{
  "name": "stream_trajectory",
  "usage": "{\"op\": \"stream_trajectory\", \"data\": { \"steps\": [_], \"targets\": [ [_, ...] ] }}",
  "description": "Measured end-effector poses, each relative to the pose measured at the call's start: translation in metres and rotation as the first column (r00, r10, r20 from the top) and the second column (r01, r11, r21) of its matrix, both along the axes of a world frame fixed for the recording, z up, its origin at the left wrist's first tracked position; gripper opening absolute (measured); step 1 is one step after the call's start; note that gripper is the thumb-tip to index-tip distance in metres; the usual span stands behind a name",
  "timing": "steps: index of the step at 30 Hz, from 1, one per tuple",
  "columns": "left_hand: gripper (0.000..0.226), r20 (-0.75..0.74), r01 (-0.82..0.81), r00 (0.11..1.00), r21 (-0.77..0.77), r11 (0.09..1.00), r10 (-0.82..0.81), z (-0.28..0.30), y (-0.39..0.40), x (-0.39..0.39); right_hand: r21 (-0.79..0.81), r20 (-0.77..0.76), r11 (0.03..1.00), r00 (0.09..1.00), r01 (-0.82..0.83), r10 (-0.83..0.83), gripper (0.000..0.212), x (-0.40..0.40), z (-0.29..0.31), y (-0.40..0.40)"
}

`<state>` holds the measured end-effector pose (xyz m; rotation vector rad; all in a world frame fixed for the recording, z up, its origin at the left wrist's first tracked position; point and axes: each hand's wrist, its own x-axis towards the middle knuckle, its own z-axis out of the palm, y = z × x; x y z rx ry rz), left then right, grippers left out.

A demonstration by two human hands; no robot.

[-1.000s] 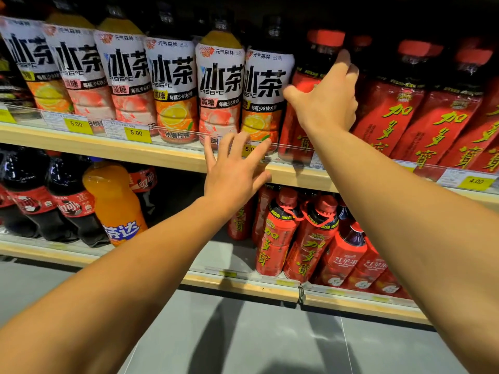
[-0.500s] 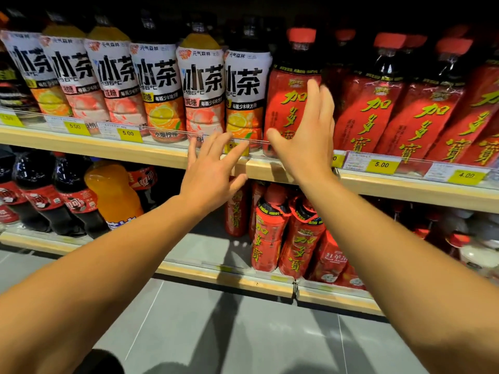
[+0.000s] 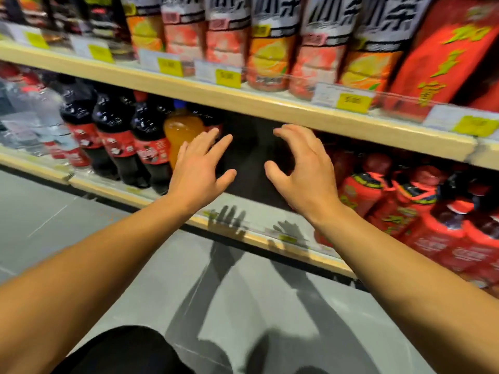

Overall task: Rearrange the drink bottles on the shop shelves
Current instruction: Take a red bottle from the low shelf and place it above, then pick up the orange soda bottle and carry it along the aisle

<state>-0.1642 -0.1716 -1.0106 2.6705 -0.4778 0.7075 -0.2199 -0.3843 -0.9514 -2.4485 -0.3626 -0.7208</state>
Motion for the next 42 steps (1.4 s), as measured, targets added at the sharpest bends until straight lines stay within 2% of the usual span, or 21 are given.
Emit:
{"op": "stream_trajectory", "data": {
  "steps": [4, 9, 16, 18, 21, 22, 26, 30, 34, 37, 42],
  "targets": [
    [0.072, -0.080, -0.062, 0.995, -0.061, 0.996, 0.057, -0.025, 0.067, 0.015, -0.042, -0.144, 0.998, 0.989, -0.051, 0.044, 0.053, 0.021, -0.020, 0.063],
    [0.075, -0.133, -0.094, 0.988, -0.130, 0.987, 0.076, -0.046, 0.130, 0.038, -0.064, -0.243, 0.996, 0.969, -0.056, 0.039, 0.053, 0.064, -0.038, 0.127],
    [0.074, -0.160, -0.097, 0.985, -0.232, 0.968, 0.061, -0.061, 0.166, 0.068, 0.014, -0.328, 0.997, 0.943, 0.070, -0.062, 0.067, 0.139, -0.055, 0.176],
    [0.074, -0.163, -0.100, 0.985, -0.267, 0.958, 0.058, -0.065, 0.164, 0.073, 0.013, -0.362, 0.993, 0.927, 0.113, -0.101, 0.063, 0.158, -0.055, 0.183],
    [0.074, -0.166, -0.095, 0.985, -0.295, 0.951, 0.047, -0.072, 0.157, 0.076, 0.019, -0.420, 0.994, 0.904, 0.104, -0.086, 0.039, 0.179, -0.054, 0.194],
    [0.074, -0.169, -0.092, 0.985, -0.292, 0.952, 0.043, -0.075, 0.154, 0.076, 0.019, -0.432, 0.996, 0.899, 0.092, -0.075, 0.037, 0.182, -0.055, 0.197],
    [0.079, -0.169, -0.081, 0.985, -0.302, 0.950, 0.031, -0.087, 0.146, 0.073, 0.158, -0.375, 0.982, 0.926, 0.107, -0.040, 0.042, 0.181, -0.066, 0.199],
    [0.087, -0.212, -0.088, 0.977, -0.273, 0.958, 0.029, -0.095, 0.132, 0.067, 0.273, -0.326, 0.958, 0.945, 0.089, 0.005, 0.065, 0.155, -0.077, 0.168],
    [0.103, -0.327, -0.013, 0.943, -0.201, 0.980, -0.054, -0.108, 0.106, 0.070, 0.396, -0.229, 0.918, 0.970, 0.021, 0.077, 0.083, 0.132, -0.095, 0.129],
    [0.118, -0.377, -0.011, 0.924, -0.213, 0.977, -0.072, -0.122, 0.083, 0.077, 0.503, -0.226, 0.862, 0.972, 0.064, 0.059, 0.077, 0.127, -0.107, 0.107],
    [0.126, -0.399, -0.052, 0.914, -0.301, 0.952, -0.077, -0.142, 0.057, 0.100, 0.675, -0.244, 0.717, 0.970, 0.174, -0.006, 0.039, 0.135, -0.112, 0.082]
  ]
}}
